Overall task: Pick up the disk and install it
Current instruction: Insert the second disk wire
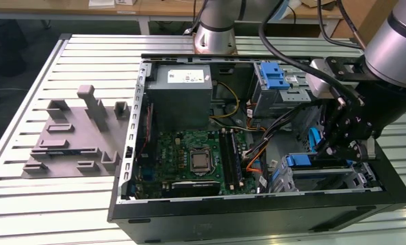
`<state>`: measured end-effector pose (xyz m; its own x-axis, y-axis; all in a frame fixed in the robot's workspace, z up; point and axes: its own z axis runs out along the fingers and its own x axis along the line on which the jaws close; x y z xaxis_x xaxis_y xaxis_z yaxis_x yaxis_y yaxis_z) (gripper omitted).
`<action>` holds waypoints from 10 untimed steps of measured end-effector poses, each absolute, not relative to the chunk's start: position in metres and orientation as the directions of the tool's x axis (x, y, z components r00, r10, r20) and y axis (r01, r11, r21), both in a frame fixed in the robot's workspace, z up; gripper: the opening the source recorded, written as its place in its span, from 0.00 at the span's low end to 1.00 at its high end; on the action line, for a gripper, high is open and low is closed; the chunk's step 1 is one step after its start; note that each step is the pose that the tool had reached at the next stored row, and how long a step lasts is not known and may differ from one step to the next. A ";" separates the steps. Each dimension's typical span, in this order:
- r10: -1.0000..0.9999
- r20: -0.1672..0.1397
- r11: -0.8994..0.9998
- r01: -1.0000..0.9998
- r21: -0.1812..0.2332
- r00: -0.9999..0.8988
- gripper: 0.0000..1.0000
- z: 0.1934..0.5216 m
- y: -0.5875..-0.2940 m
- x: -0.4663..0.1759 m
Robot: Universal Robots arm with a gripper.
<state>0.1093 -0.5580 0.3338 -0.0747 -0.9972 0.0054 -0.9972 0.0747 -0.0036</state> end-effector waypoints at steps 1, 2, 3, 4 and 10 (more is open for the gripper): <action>-0.997 0.005 0.075 -0.997 -0.003 -0.075 0.16 0.334 -0.558 0.109; -0.997 0.005 0.075 -0.997 -0.003 -0.075 0.16 0.333 -0.558 0.110; -0.997 0.005 0.075 -0.997 -0.003 -0.075 0.16 0.333 -0.558 0.110; -0.997 0.005 0.075 -0.997 -0.003 -0.075 0.16 0.333 -0.558 0.110; -0.997 0.006 0.075 -0.997 -0.003 -0.075 0.16 0.330 -0.558 0.112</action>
<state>0.1124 -0.5580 0.3305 -0.0753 -0.9971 0.0059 -0.9972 0.0753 -0.0026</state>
